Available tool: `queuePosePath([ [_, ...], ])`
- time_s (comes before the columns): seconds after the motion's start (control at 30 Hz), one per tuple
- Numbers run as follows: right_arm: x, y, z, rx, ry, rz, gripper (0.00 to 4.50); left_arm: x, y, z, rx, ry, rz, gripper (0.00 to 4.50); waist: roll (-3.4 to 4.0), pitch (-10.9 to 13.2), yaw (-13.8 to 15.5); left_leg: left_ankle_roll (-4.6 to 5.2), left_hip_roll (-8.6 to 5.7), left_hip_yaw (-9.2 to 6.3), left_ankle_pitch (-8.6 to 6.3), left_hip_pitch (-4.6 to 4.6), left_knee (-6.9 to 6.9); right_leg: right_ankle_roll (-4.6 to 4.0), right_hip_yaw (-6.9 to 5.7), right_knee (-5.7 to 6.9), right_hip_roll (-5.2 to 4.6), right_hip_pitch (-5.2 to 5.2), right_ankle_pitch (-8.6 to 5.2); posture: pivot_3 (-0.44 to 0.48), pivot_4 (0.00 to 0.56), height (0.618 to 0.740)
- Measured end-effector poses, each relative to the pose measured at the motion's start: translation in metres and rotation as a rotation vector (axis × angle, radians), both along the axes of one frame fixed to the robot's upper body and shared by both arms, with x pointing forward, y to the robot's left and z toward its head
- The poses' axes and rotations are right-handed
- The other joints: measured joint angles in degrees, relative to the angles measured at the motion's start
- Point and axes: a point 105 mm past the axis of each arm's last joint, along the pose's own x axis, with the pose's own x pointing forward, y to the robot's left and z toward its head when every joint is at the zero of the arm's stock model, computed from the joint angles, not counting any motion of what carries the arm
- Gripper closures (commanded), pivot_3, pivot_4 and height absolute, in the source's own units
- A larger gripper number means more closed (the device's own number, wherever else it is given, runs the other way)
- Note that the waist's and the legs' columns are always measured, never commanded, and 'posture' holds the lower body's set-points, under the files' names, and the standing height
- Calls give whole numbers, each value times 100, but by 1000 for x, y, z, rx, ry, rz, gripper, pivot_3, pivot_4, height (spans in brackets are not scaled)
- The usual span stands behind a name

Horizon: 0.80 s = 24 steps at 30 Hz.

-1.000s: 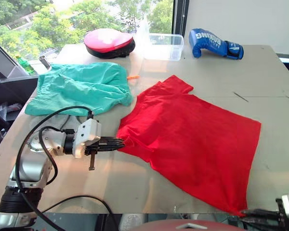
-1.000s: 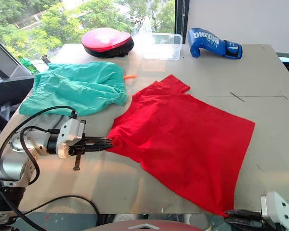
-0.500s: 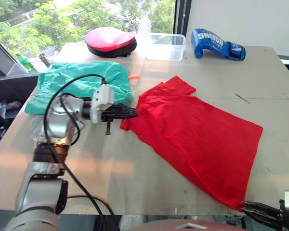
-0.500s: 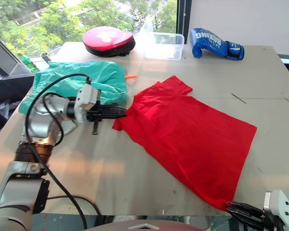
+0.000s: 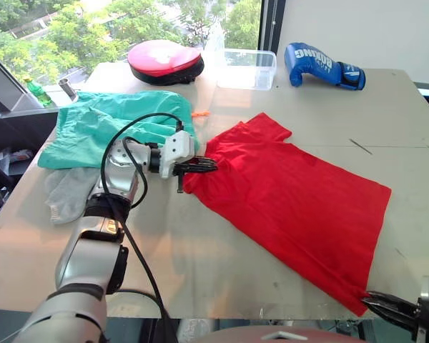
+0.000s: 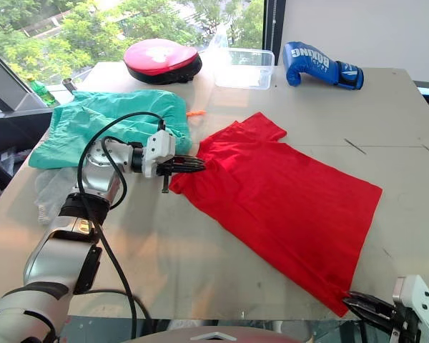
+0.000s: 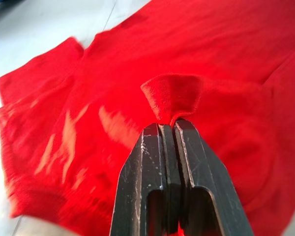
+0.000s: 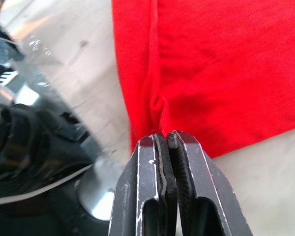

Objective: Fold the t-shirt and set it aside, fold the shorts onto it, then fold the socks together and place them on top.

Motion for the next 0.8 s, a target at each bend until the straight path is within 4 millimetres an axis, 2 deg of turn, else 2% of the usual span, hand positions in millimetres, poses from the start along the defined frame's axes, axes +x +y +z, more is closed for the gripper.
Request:
queuePosePath([
  [0.2,-1,-7,-7,-34,18,-23,4483,4,5,-7,39,18,21,4500,0,0,-2,0,-1,-3,0,-3,0,0,-3,0,0,0,0,0,150,731],
  [0.33,7,-11,-7,-51,-11,-34,4483,4,7,-13,60,29,24,4500,0,0,-3,0,-1,-4,0,-2,0,-1,-3,1,0,0,1,0,150,731],
  [0.4,9,-12,-7,-62,-17,-35,3853,4,8,-16,67,33,29,4500,0,0,-3,0,-1,-4,0,-2,0,-4,-3,1,0,0,3,0,150,731],
  [0.47,12,-14,-8,-74,-31,-39,3126,4,9,-18,70,41,36,3723,0,0,-4,0,-1,-4,0,-2,0,-6,-3,1,0,0,4,0,150,731],
  [0.5,13,-15,-8,-78,-35,-43,2640,4,9,-19,73,46,39,3391,0,0,-4,0,-2,-4,0,-3,0,-6,-3,1,0,0,5,0,150,731],
  [0.67,16,-17,-7,-78,-46,-47,299,8,10,-18,68,38,75,1135,0,0,-5,0,-2,-6,0,-3,0,-7,-5,1,0,0,5,0,150,731],
  [0.7,16,-18,-6,-77,-50,-50,0,10,11,-18,64,31,87,598,0,0,-5,0,-2,-6,0,-3,0,-7,-5,1,0,0,5,0,150,731],
  [0.73,15,-18,-2,-64,-53,-51,0,12,12,-16,58,22,106,84,0,0,-4,0,-2,-6,0,-3,0,-6,-5,1,0,0,5,0,150,731],
  [0.8,7,-15,10,-36,-40,-39,0,14,22,-11,51,7,142,20,2,1,-6,0,-2,-10,0,-3,-2,-7,-7,4,0,0,5,0,150,731],
])
